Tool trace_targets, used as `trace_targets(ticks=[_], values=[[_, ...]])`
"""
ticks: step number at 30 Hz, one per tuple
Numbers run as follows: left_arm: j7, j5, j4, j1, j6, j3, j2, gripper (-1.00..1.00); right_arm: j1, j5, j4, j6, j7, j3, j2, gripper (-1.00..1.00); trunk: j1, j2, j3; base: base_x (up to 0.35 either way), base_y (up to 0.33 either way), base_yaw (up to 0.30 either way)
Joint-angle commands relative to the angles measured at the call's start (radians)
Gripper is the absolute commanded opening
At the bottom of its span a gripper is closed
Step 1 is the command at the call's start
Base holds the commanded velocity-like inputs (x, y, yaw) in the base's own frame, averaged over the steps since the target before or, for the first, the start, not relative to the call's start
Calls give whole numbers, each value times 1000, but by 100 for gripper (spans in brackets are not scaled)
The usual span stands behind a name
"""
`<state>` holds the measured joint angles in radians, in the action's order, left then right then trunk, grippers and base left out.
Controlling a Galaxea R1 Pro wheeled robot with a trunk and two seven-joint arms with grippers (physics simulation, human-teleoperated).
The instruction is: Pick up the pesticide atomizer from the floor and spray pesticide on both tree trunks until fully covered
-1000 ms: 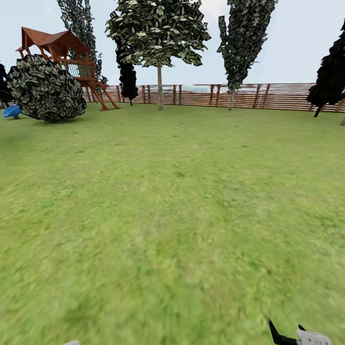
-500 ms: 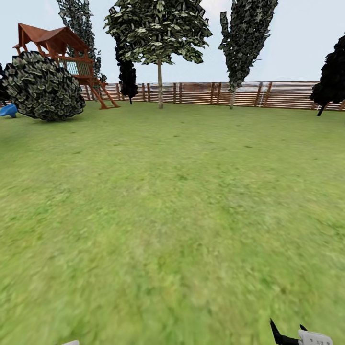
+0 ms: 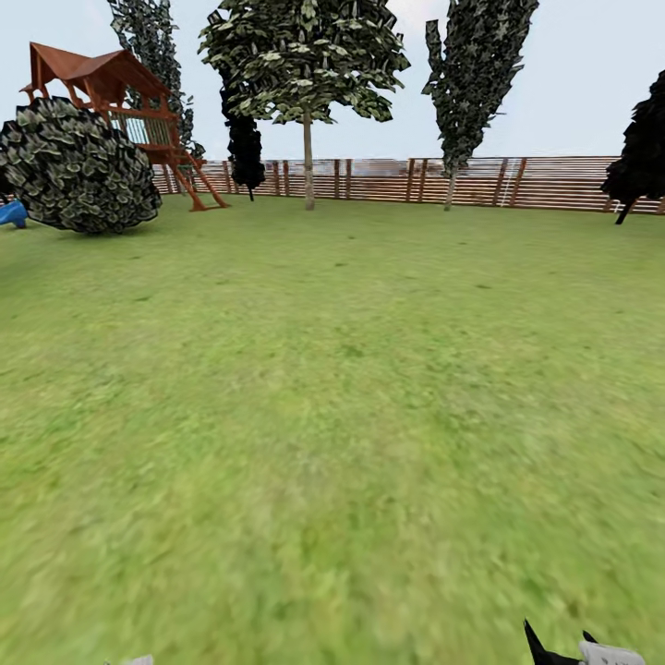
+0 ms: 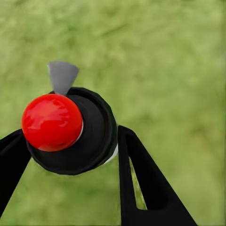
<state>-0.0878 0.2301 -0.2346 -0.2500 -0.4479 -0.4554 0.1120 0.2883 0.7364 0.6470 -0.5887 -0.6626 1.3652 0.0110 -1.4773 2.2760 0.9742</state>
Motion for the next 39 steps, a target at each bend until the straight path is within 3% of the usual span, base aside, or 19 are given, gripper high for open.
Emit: trace_targets(ticks=[1,39], values=[[0,0,0,0,0,0,0,-100,-1,0,0,0,0,0,0,100,0,0,0,335,0,0],[0,0,0,0,-2,0,0,-100,-1,0,-1,1,0,0,1,100,0,0,0,335,0,5]])
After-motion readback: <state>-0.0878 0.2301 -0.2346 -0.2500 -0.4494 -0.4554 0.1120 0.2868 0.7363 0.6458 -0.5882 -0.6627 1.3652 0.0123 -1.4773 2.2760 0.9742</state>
